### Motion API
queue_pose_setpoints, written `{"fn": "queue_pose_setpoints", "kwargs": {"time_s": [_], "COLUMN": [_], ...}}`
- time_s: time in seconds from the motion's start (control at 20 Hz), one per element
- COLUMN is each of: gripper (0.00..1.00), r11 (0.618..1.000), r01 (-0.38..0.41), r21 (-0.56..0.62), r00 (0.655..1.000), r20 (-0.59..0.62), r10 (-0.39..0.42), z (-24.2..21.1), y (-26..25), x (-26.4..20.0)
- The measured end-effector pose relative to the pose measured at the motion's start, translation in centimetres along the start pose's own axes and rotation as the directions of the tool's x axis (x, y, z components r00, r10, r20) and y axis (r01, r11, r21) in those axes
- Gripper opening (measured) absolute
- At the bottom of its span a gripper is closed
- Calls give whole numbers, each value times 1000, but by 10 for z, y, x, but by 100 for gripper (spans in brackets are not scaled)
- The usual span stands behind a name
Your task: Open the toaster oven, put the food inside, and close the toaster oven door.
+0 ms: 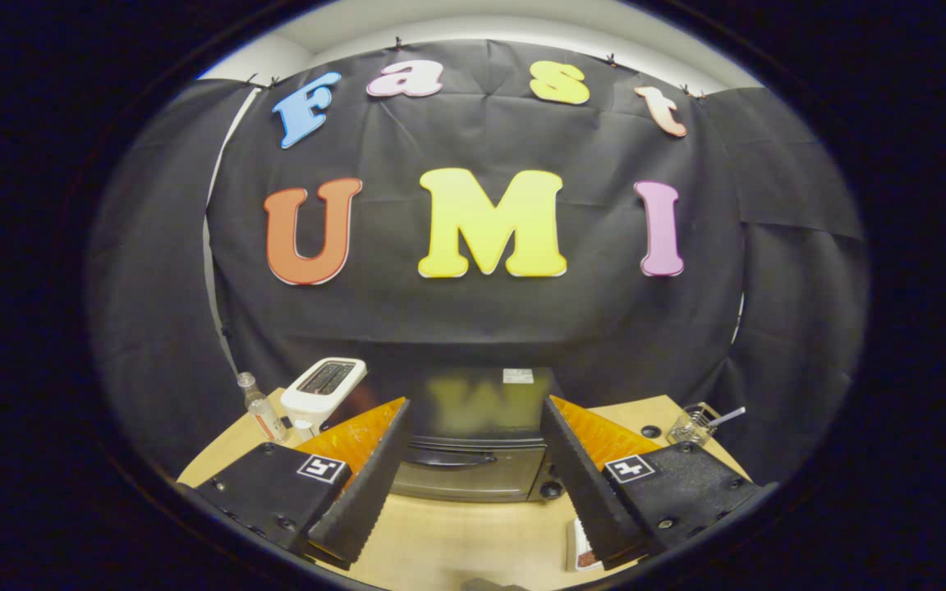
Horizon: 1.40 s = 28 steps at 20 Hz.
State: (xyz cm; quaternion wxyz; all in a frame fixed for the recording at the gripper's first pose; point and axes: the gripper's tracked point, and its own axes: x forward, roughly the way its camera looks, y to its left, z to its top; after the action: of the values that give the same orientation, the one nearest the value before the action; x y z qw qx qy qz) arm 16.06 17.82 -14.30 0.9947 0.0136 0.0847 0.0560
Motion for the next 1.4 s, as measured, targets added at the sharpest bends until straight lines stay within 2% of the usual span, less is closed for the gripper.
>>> {"fn": "queue_pose_setpoints", "kwargs": {"time_s": [0.35, 0.55, 0.9, 1.4], "gripper": [99, 100, 100, 100], "r11": [999, 999, 999, 998], "r01": [16, 22, 48, 43], "r21": [-32, -25, -19, -45], "r00": [996, 988, 989, 988], "r20": [-82, -153, -142, -150], "r10": [-19, -25, -50, -49], "z": [-48, -79, -83, -110], "y": [21, 30, 32, 35], "x": [76, 97, 91, 40]}}
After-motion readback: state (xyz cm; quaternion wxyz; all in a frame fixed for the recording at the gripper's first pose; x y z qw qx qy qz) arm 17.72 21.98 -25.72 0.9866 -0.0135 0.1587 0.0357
